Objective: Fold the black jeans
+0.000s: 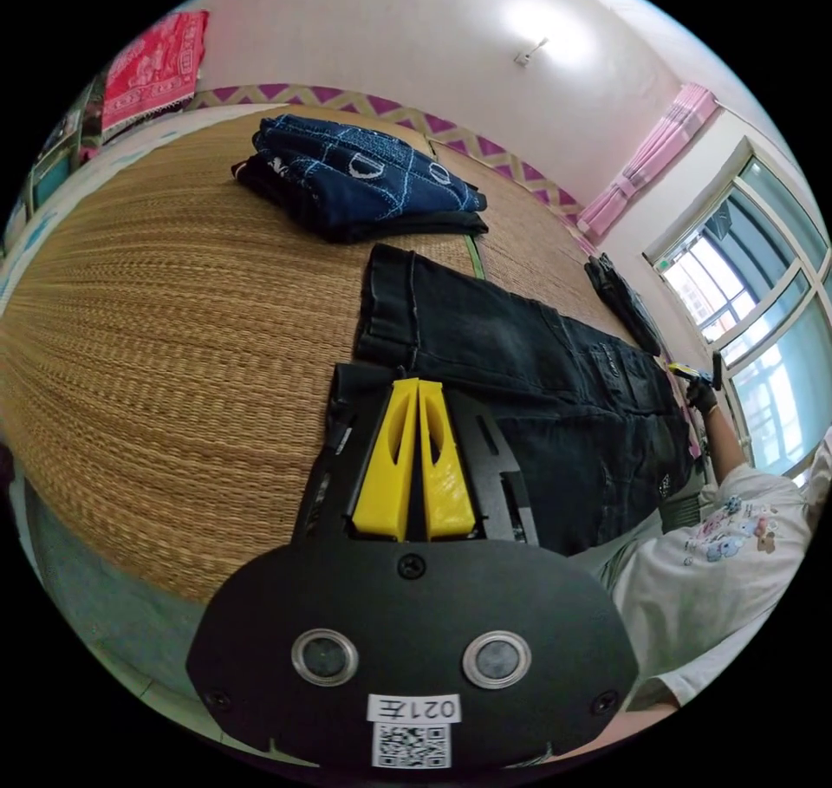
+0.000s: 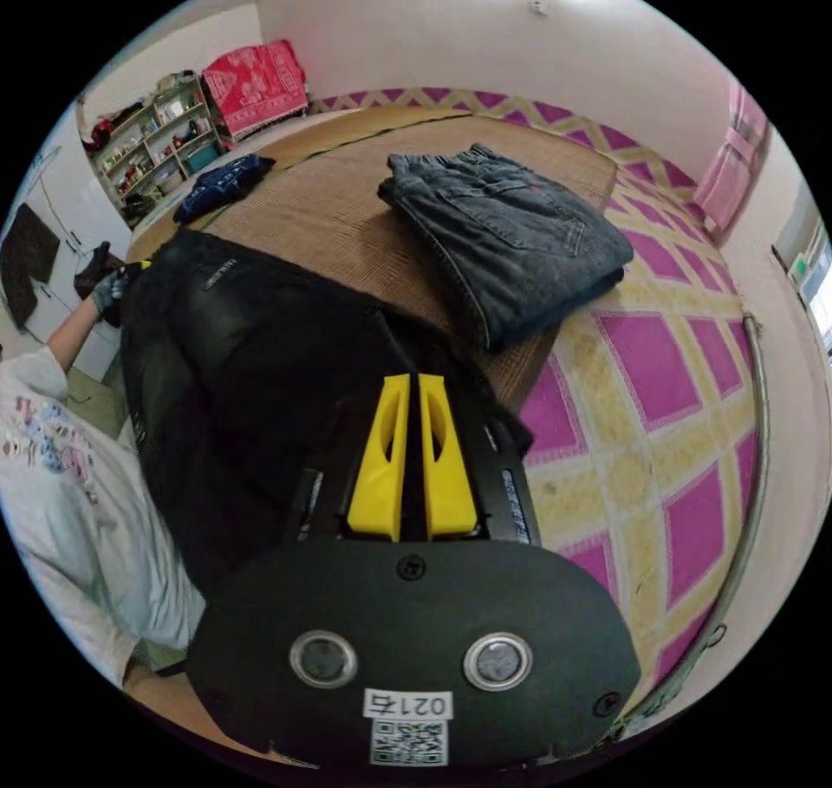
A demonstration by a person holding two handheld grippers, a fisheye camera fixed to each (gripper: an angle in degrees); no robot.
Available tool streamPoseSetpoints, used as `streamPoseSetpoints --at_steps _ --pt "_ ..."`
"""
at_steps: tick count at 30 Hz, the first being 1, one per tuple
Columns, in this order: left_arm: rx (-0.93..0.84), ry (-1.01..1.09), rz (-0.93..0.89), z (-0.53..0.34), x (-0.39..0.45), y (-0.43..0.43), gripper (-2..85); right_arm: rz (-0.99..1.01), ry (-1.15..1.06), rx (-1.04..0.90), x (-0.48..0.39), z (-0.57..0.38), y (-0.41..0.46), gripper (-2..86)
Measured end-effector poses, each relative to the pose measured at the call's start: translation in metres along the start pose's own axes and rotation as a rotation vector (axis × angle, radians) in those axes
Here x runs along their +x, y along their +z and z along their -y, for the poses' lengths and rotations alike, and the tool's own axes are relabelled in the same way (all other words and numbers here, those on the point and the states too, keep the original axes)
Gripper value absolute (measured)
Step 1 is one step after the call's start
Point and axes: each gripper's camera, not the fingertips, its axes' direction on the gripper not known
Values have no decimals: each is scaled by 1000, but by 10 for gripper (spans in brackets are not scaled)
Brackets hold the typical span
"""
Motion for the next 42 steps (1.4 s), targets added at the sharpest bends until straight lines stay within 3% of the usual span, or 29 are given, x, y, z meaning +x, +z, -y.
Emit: streamPoseSetpoints --at_steps 8,16,20,23,25,28,34,36,42 --pt "23 -23 -10 -16 11 -14 -10 52 121 -126 -2 -109 -6 -3" --pt "36 -19 41 -34 29 -33 -10 -171 188 -112 0 -101 -3 -9" --pt "64 -58 34 -50 32 -51 -10 -20 284 40 0 -137 -50 -6" --pt "132 -98 19 -68 33 -70 -10 133 202 164 -25 -166 -85 -5" --pt "235 -118 7 -86 34 -89 -10 161 106 140 -51 -177 -87 -4" --pt "398 -154 -84 -119 35 -119 -9 -8 45 -120 -79 -199 -55 -6" --pt "374 -137 -4 -167 73 -161 -8 -20 305 122 -65 -271 -104 -4" --pt "356 -129 17 -182 91 -171 -6 47 424 260 -66 -313 -131 1" --pt "338 -261 -78 -231 114 -180 64 295 788 365 -58 -403 -126 91"
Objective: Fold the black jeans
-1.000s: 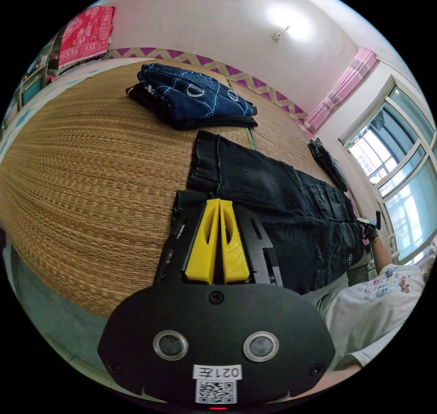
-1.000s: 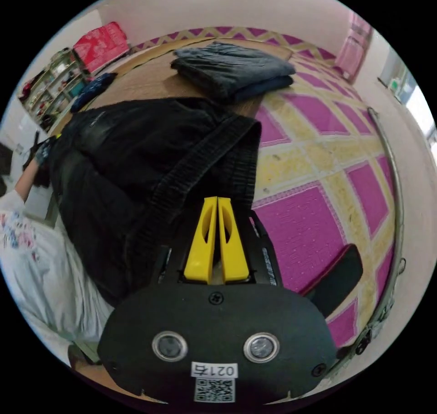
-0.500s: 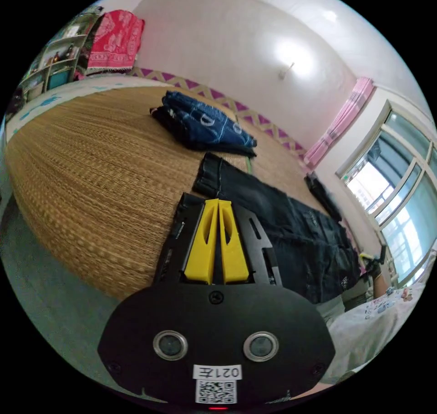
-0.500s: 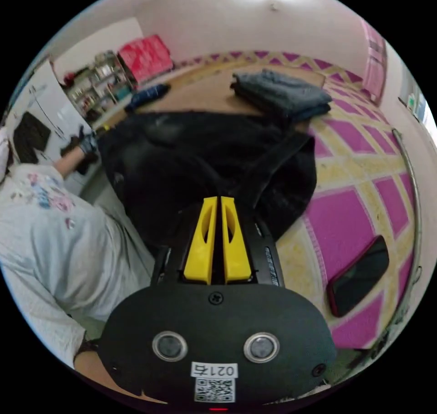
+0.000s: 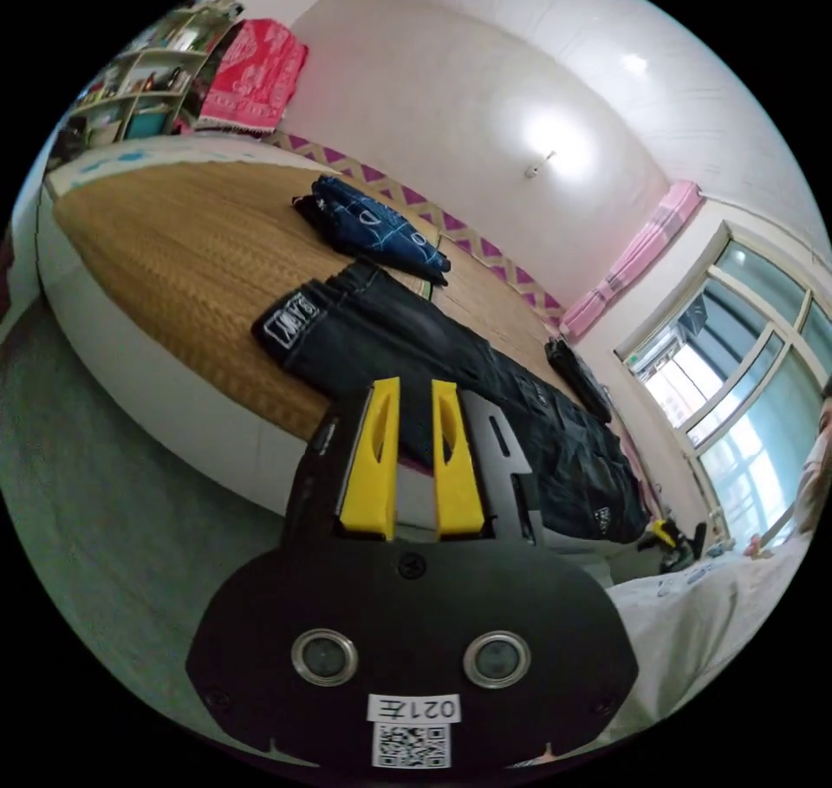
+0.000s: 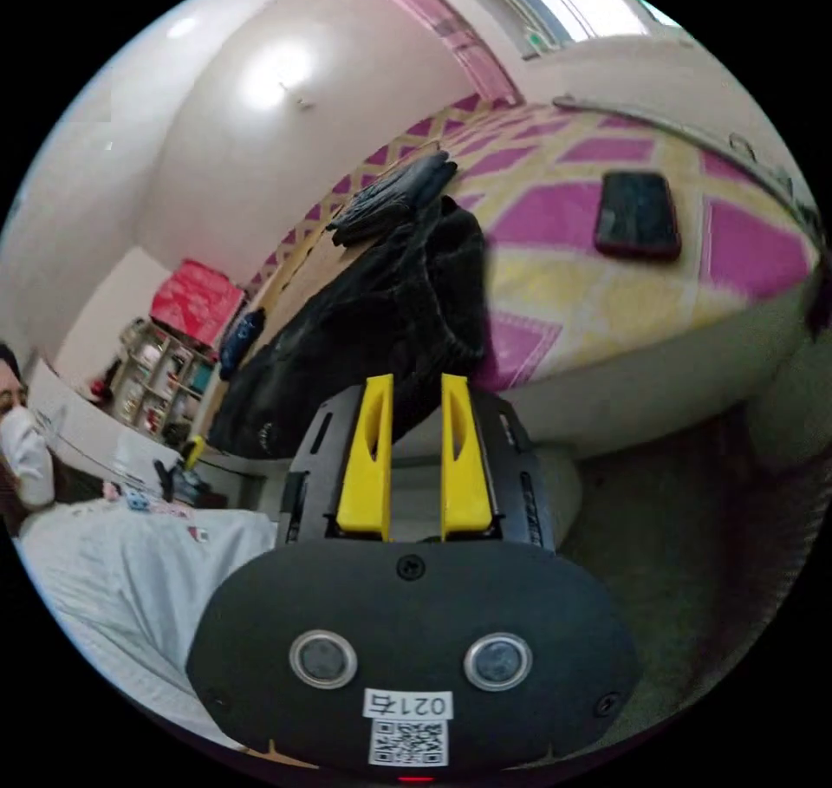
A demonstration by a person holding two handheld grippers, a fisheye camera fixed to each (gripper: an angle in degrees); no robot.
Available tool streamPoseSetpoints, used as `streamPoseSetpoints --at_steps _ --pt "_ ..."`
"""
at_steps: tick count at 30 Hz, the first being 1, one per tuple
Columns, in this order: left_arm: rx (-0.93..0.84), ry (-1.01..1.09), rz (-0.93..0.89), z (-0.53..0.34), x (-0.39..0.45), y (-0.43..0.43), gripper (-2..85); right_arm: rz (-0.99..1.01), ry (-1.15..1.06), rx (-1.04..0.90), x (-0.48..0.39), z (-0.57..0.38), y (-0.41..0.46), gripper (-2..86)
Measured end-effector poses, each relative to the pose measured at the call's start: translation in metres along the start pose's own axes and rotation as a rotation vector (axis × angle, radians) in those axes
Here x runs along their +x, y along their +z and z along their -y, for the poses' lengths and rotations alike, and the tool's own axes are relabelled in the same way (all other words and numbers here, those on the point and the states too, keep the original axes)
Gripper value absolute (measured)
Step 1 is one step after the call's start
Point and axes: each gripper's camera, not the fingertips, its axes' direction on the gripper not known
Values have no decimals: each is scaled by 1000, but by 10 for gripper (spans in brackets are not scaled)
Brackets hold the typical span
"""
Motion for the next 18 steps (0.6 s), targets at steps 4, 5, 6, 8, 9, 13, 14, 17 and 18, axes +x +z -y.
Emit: streamPoseSetpoints --at_steps 4,5,6,8,9,13,14,17,18 --pt "47 -147 -45 -14 -9 -5 101 90 150 67 30 -14 2 94" --pt "51 -163 -53 -14 -12 -6 102 103 185 89 37 -15 1 89" --pt "45 -167 -53 -14 -13 -6 103 117 210 107 43 -15 -2 88" --pt "38 -204 -66 -15 -21 -9 107 133 240 121 50 -15 -7 88" --pt "36 -215 -73 -15 -23 -11 108 157 257 131 55 -16 -11 90" --pt "43 -293 -106 -23 -42 -26 104 206 321 150 74 -22 -26 94" --pt "41 -303 -108 -26 -46 -30 102 213 334 137 79 -24 -28 96" --pt "30 -309 -105 -29 -52 -37 100 255 352 72 86 -27 -18 102" --pt "28 -309 -108 -29 -53 -38 100 300 359 57 89 -27 -12 104"
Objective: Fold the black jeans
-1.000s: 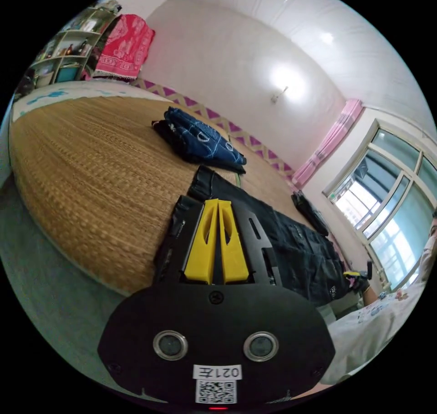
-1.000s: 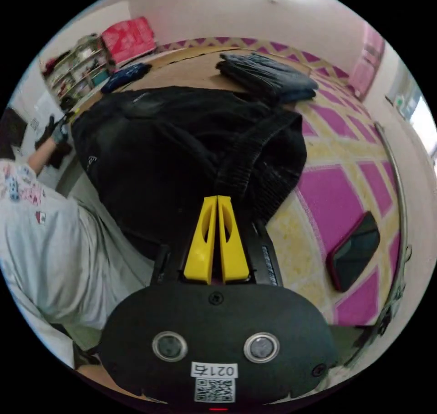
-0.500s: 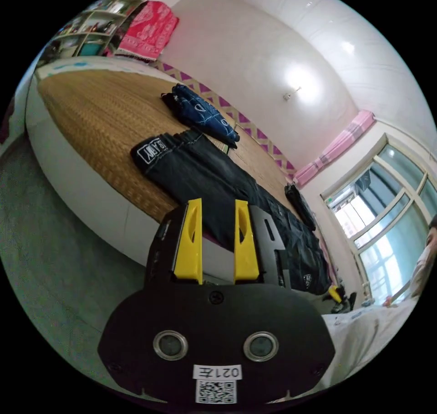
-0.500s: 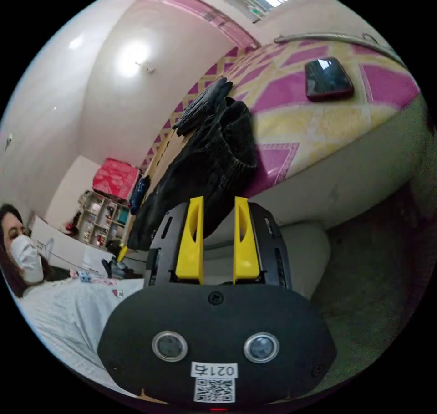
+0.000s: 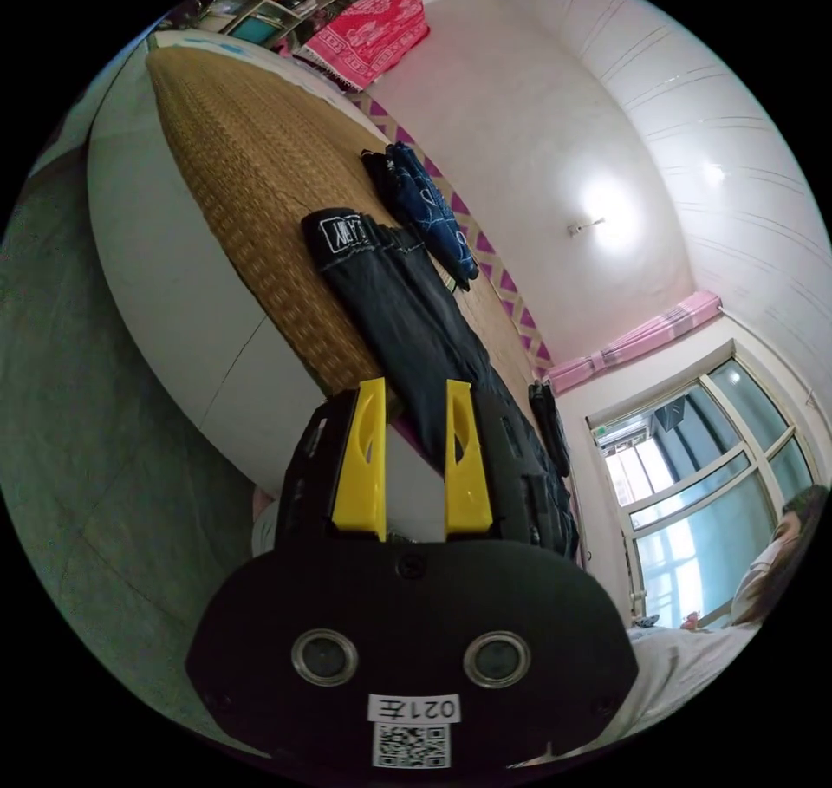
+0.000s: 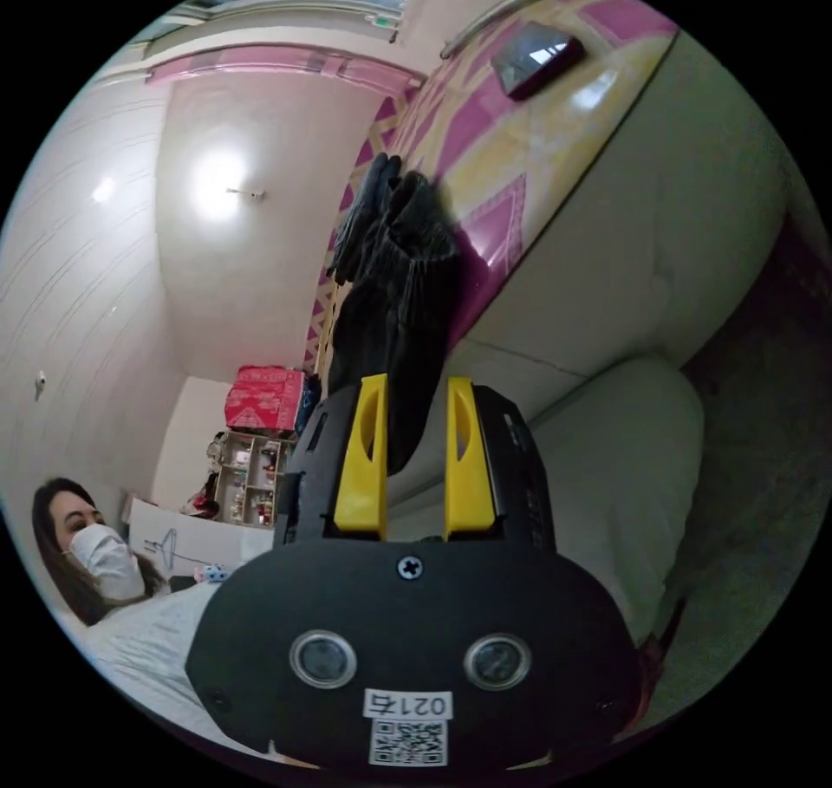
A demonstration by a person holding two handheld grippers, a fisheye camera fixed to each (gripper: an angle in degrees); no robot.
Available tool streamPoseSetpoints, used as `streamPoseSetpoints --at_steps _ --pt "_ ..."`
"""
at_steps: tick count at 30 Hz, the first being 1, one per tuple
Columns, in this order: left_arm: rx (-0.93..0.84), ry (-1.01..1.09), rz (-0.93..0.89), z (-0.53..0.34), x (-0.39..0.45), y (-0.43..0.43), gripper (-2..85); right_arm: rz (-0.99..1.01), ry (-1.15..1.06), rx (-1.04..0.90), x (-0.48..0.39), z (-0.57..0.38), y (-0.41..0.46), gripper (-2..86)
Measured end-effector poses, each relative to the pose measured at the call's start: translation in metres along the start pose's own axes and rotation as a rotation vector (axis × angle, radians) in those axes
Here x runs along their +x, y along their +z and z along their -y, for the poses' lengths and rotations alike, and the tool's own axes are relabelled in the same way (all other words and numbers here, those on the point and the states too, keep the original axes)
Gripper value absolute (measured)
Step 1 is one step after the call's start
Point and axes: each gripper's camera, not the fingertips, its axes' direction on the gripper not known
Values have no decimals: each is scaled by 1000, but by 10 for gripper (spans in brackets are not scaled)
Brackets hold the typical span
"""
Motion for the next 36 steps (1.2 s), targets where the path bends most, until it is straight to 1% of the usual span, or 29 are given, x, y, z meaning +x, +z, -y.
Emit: streamPoseSetpoints --at_steps 6,11,15,18,20,24,30,33,36 --pt "-14 14 -29 5 1 -12 96 101 23 -14 7 1 -13 90" --pt "-10 1 -45 14 -3 -21 99 146 -23 -30 -2 5 -16 82" --pt "19 -39 -46 25 -14 -27 100 197 -62 4 -4 12 -18 78" --pt "61 -67 -9 37 -26 -36 101 224 -36 12 2 16 -18 76" --pt "72 -101 28 49 -38 -40 103 222 -30 14 4 17 -18 75" --pt "53 -161 -10 61 -54 -40 95 219 -18 16 8 20 -16 74" --pt "5 -164 -106 77 -72 -42 84 220 9 0 12 27 -7 74" --pt "-2 -138 -187 83 -76 -40 59 188 1 -19 7 32 -3 75" --pt "-29 -120 -126 91 -73 -32 66 166 2 -33 4 35 1 76"
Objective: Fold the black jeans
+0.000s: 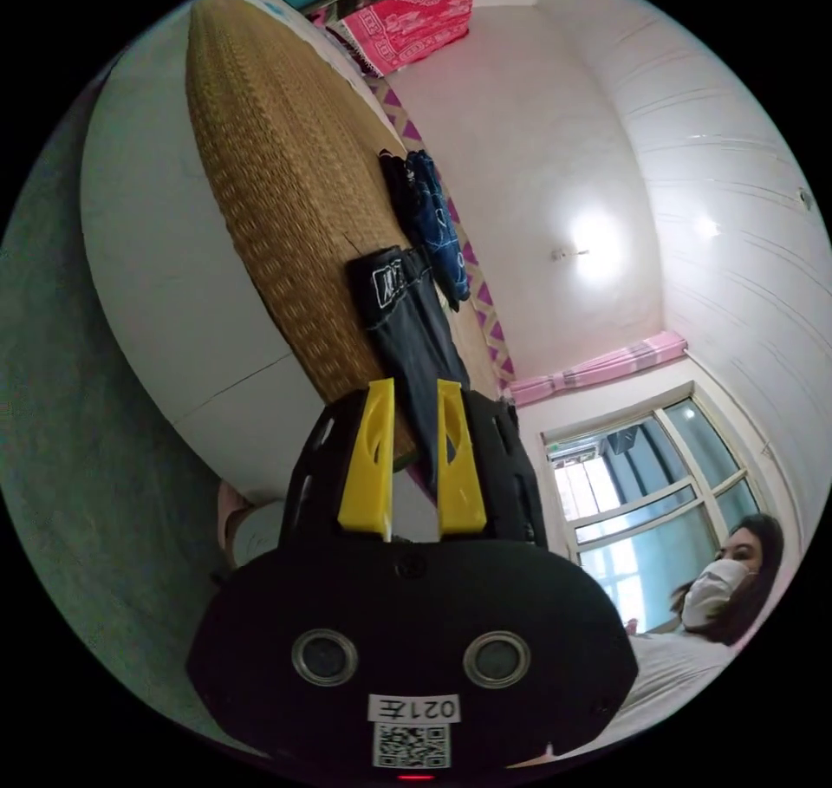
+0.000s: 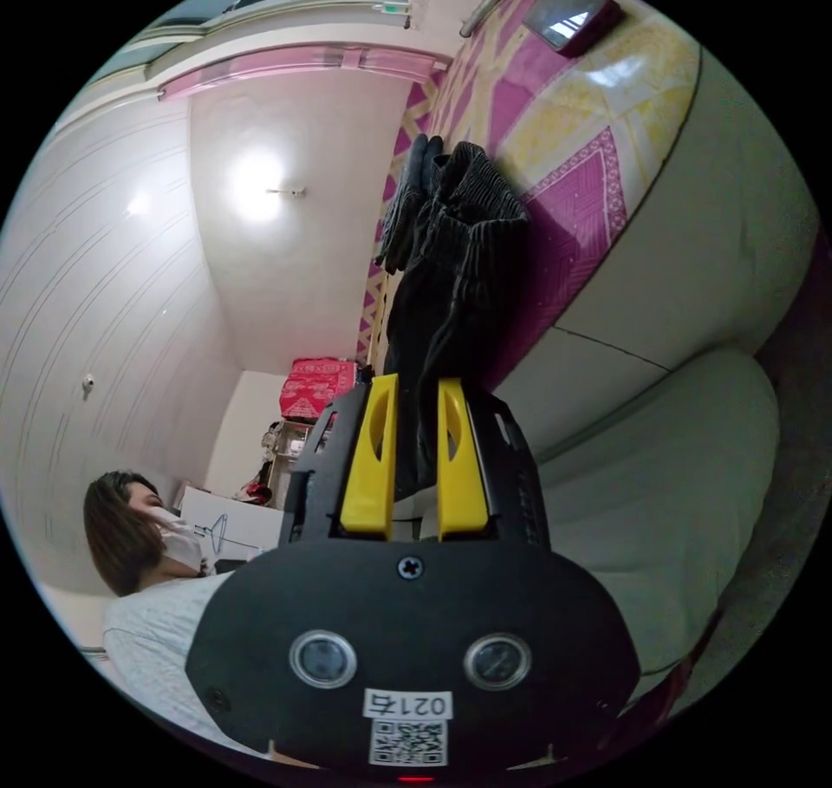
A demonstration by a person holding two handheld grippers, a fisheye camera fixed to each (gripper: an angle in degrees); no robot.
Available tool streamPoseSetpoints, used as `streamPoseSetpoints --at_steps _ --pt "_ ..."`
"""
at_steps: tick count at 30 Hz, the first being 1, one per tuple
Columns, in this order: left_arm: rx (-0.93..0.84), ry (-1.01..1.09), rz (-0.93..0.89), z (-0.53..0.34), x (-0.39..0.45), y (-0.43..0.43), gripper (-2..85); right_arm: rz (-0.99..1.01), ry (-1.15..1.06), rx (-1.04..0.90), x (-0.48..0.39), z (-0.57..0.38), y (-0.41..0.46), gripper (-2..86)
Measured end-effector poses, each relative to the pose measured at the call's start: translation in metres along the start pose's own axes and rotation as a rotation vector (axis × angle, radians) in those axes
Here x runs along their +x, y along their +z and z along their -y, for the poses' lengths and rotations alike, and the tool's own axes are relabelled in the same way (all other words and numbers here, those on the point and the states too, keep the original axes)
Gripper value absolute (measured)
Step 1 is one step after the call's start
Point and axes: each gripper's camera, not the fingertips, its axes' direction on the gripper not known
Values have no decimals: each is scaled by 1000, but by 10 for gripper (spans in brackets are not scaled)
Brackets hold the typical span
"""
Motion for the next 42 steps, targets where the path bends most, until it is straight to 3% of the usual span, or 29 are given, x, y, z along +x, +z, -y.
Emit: streamPoseSetpoints --at_steps 14,18,28,35,42 --pt "-4 -23 24 24 -12 25 71 7 25 0 7 4 33 77" --pt "-3 -36 -85 31 -23 37 66 11 23 -7 8 3 45 76" --pt "-43 69 -36 55 -4 86 -8 31 13 -60 -8 2 74 7" --pt "-148 288 109 132 106 161 -9 97 -169 -97 -97 98 138 -1" --pt "-309 261 304 205 120 306 6 -116 -182 -141 -93 209 268 24"
